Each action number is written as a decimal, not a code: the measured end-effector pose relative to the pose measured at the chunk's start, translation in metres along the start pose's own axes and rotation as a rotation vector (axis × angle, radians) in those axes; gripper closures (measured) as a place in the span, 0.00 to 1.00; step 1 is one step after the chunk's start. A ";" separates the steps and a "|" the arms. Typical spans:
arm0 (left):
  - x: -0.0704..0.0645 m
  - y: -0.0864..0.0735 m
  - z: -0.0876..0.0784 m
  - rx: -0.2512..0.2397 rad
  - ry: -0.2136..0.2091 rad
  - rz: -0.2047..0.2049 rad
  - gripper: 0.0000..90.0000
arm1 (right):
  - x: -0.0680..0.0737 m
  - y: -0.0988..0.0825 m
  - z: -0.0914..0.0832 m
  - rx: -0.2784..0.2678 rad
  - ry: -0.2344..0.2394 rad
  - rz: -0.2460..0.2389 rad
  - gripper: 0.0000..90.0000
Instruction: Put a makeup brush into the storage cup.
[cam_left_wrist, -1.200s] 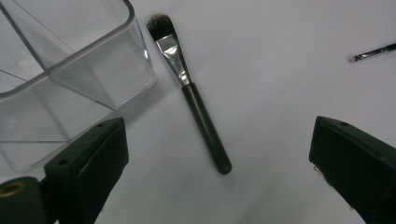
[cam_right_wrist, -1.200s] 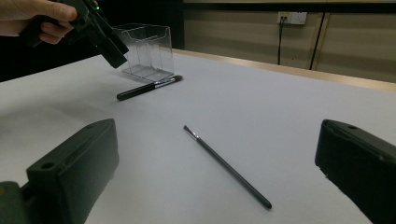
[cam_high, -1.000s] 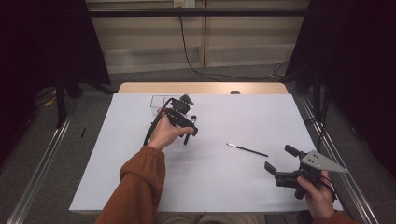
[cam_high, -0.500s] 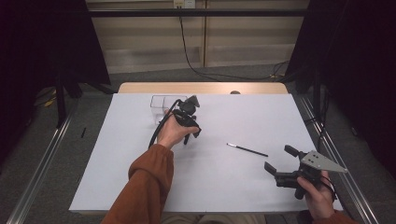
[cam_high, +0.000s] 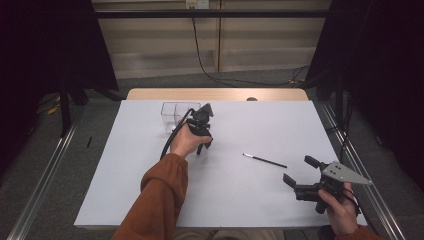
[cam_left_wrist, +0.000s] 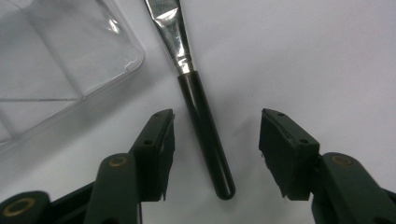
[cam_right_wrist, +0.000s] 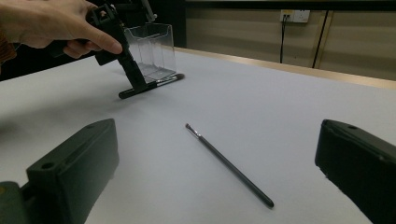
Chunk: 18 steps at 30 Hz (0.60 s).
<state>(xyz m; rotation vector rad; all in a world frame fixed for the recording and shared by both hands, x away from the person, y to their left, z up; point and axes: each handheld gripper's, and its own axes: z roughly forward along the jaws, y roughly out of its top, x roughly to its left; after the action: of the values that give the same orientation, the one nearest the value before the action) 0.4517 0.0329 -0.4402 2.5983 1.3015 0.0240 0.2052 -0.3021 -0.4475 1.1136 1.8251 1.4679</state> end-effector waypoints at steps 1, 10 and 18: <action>0.001 0.001 0.001 0.002 0.005 -0.004 0.55 | 0.000 0.000 0.000 -0.001 -0.001 0.004 0.00; 0.000 0.006 0.010 0.027 0.025 -0.012 0.57 | 0.000 0.000 0.000 0.000 0.000 0.008 0.00; -0.002 0.011 0.013 0.041 0.029 -0.024 0.57 | 0.000 0.000 0.000 -0.001 0.001 0.005 0.00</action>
<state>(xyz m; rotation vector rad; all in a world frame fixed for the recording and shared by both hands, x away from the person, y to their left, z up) 0.4608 0.0220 -0.4501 2.6259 1.3568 0.0312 0.2051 -0.3022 -0.4476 1.1176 1.8241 1.4720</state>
